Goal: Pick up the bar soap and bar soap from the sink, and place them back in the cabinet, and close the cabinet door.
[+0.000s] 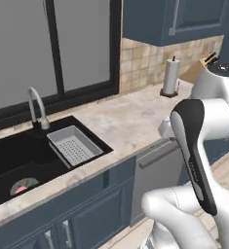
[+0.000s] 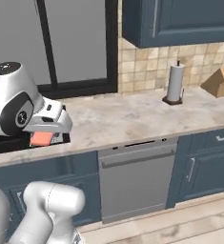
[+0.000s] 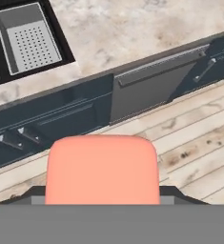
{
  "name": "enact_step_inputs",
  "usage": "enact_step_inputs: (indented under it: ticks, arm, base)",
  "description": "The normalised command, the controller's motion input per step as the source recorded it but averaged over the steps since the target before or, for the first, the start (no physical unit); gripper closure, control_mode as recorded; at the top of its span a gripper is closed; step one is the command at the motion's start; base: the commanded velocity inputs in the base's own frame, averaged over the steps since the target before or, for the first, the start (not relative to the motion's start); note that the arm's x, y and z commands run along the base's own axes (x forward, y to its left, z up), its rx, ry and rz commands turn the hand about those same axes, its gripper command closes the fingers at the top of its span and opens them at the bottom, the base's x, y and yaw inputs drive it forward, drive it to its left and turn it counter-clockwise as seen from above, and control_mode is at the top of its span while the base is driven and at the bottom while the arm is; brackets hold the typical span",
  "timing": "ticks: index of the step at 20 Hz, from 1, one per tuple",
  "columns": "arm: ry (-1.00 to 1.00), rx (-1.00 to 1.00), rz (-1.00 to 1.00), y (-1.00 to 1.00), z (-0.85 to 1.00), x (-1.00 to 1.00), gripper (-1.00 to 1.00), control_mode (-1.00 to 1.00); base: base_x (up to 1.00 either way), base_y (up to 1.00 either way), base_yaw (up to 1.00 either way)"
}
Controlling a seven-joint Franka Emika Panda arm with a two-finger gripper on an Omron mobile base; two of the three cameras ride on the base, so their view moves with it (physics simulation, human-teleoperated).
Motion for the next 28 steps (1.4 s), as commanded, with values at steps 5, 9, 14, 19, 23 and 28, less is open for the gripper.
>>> enact_step_inputs:
  ticks: [5, 9, 14, 19, 23, 28]
  arm:
    - [0.00, 0.00, 0.00, 0.00, 0.00, 0.00, 1.00, 1.00]
    - [0.00, 0.00, 0.00, 0.00, 0.00, 0.00, 1.00, 1.00]
    - [0.00, 0.00, 0.00, 0.00, 0.00, 0.00, 1.00, 1.00]
    - [0.00, 0.00, 0.00, 0.00, 0.00, 0.00, 1.00, 1.00]
    - [0.00, 0.00, 0.00, 0.00, 0.00, 0.00, 1.00, 1.00]
    - [0.00, 0.00, 0.00, 0.00, 0.00, 0.00, 1.00, 1.00]
  base:
    - [-0.01, -0.17, -0.46]
    - [-0.06, -0.19, -0.46]
    - [-0.04, -0.17, -0.48]
    - [-0.03, -0.21, -0.50]
    - [-0.06, -0.22, -0.50]
    - [-0.07, -0.23, -0.50]
